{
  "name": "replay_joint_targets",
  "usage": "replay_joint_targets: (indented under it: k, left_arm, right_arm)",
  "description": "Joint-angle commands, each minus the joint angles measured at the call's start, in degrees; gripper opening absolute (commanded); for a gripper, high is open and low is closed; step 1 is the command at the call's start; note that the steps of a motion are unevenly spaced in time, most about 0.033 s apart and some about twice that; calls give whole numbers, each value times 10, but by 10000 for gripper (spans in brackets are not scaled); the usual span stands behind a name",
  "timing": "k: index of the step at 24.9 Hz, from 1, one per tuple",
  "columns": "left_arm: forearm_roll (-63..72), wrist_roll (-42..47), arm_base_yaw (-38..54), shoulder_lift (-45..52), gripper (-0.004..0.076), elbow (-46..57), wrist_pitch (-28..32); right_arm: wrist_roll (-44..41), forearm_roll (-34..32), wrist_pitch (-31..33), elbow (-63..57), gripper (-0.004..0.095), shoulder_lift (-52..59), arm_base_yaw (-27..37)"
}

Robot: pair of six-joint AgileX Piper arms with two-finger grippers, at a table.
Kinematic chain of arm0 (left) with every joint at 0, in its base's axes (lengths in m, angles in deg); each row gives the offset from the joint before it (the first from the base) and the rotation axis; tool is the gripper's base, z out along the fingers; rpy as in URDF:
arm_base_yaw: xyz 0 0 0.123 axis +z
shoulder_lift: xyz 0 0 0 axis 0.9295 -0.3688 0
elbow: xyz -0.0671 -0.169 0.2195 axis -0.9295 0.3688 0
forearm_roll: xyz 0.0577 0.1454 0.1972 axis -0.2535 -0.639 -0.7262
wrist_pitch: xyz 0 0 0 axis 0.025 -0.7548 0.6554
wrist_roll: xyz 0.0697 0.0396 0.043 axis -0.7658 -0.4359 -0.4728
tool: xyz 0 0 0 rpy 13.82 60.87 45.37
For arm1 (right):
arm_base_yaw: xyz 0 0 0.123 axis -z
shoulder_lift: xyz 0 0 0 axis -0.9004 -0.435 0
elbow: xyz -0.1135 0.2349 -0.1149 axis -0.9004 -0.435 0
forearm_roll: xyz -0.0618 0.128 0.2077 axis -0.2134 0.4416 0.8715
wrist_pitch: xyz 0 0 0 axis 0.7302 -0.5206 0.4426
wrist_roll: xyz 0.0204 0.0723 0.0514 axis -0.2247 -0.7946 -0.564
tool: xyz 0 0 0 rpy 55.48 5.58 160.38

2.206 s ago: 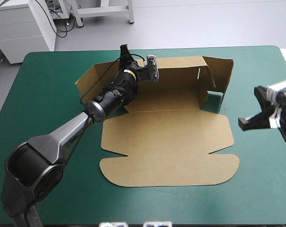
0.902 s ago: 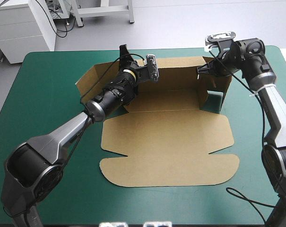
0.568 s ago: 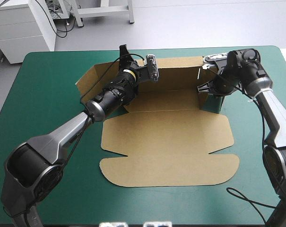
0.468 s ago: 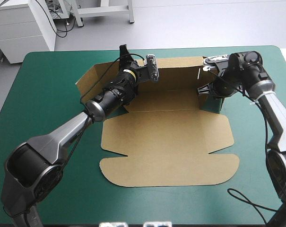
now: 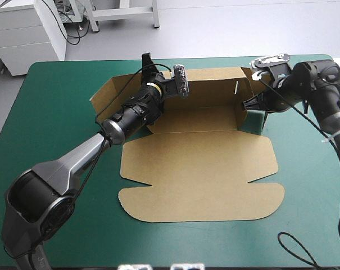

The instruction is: Fold the box

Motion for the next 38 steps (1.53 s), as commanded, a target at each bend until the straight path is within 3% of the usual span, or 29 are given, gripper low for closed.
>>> replay_joint_targets:
  k: [1, 5, 10, 16, 20, 27, 34, 38]
  left_arm:
    - [17, 19, 0, 31, -8, -13, -19]
    - [17, 19, 0, 31, -8, -13, -19]
    - [18, 19, 0, 31, -8, -13, -19]
    - [21, 19, 0, 32, -8, -13, -22]
    - [21, 19, 0, 32, -7, -13, -24]
    - [24, 11, -2, 37, -5, -13, -45]
    - [184, -190, -10, 86, -1, -13, -91]
    - [230, -256, -19, 125, -1, -13, -113]
  right_arm:
    - [13, 2, -9, 14, -14, 70, 1]
    - [19, 2, -35, -38, -14, 153, 1]
    - [19, 2, -154, -218, -14, 290, 1]
    - [19, 20, -207, -395, -14, 420, 1]
    - [19, 23, -234, -444, -14, 482, 1]
    - [24, 22, -238, -443, -14, 490, 1]
    - [24, 22, -240, -443, -14, 491, 1]
    - [24, 21, -242, -443, -14, 491, 1]
